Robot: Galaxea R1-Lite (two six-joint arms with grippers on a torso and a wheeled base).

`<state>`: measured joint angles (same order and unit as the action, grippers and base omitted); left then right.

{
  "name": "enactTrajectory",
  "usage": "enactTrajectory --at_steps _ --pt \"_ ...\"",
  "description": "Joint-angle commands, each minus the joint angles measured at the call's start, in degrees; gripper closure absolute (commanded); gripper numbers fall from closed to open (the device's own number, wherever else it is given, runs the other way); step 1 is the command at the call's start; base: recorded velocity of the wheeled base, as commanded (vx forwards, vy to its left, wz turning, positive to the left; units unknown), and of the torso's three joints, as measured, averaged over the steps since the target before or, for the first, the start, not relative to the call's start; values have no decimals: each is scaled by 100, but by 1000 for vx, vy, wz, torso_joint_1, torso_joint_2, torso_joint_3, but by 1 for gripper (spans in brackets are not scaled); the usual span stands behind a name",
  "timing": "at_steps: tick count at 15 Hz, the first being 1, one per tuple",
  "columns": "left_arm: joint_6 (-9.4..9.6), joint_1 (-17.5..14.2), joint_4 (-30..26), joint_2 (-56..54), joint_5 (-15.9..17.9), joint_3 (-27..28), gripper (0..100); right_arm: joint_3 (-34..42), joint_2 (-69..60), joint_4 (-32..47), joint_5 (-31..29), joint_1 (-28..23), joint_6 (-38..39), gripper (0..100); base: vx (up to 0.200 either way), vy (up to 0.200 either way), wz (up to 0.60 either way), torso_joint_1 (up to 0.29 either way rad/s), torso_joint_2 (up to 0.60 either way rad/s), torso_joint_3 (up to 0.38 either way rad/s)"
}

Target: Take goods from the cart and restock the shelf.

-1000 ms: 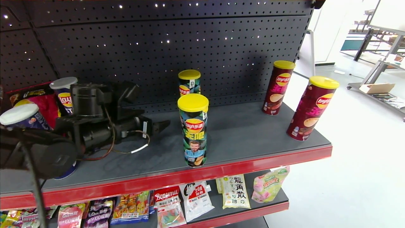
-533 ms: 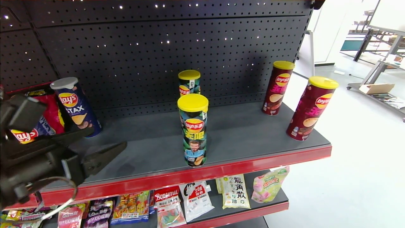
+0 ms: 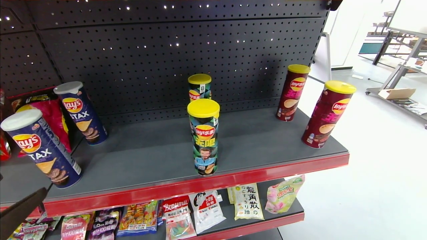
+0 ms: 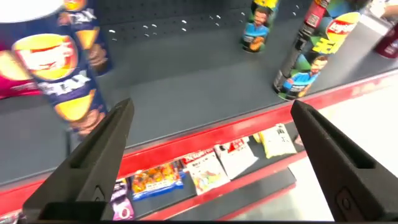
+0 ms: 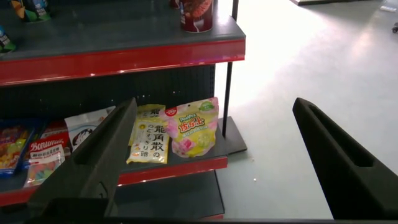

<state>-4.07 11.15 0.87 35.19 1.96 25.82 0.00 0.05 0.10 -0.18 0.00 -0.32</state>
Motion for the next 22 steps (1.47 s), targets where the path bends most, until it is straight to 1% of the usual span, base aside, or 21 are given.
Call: enactTrajectory --at_steps 1,2,5,9,10,11,13,14,15,16,17,18,19,20,21,22 --pt "20 -17 -130 -470 -64 2 0 0 4 -1 1 0 -3 0 0 0 0 0 0 0" --pt "20 -17 -192 -522 -100 -7 0 0 4 -1 -8 0 -3 0 0 0 0 0 0 0" --pt "20 -17 -192 -558 -161 -16 0 0 4 -1 -8 0 -12 0 0 0 600 1 2 4" --pt "38 -17 -201 -645 -161 -24 0 0 4 -1 -8 0 -12 0 0 0 600 2 1 2" --pt "38 -17 -201 -742 -135 -86 0 0 4 -1 1 0 -3 0 0 0 0 0 0 0" --pt "56 -8 -183 -909 -126 -244 0 0 4 -1 1 0 5 0 0 0 0 0 0 0" --pt "267 -8 -192 -1436 -126 -613 0 0 4 -1 9 0 -12 0 0 0 0 0 0 0" --pt "275 -17 -201 -1762 -152 -851 0 0 4 -1 9 0 -3 0 0 0 0 0 0 0" --pt "275 -26 -201 -2069 -284 -1123 0 0 -5 -1 9 0 5 0 0 0 0 0 0 0" --pt "275 -43 -218 -2183 -398 -1202 0 0 -5 -1 18 0 -3 0 0 0 0 0 0 0" --pt "267 -193 -570 -2438 -996 -1290 0 -290 145 -89 546 26 -21 0 0 0 0 0 0 0" --pt "240 -342 -913 -2535 -1075 -1246 0 -1107 1032 -89 818 18 120 0 0 0 0 0 0 0" --pt "205 -509 -1071 -2614 -1102 -1299 0 -1582 1595 -115 853 44 339 0 0 0 0 0 0 0" --pt "205 -817 -1229 -2746 -1102 -1422 0 -1916 1911 -98 1099 158 304 0 0 0 0 0 0 0" --pt "205 -1177 -1291 -2746 -1102 -1475 0 -2013 2148 -98 1504 299 76 0 0 0 0 0 0 0" --pt "161 -1590 -1308 -2772 -1075 -1510 0 -2206 2526 -98 1653 360 -188 0 0 0 0 0 0 0"
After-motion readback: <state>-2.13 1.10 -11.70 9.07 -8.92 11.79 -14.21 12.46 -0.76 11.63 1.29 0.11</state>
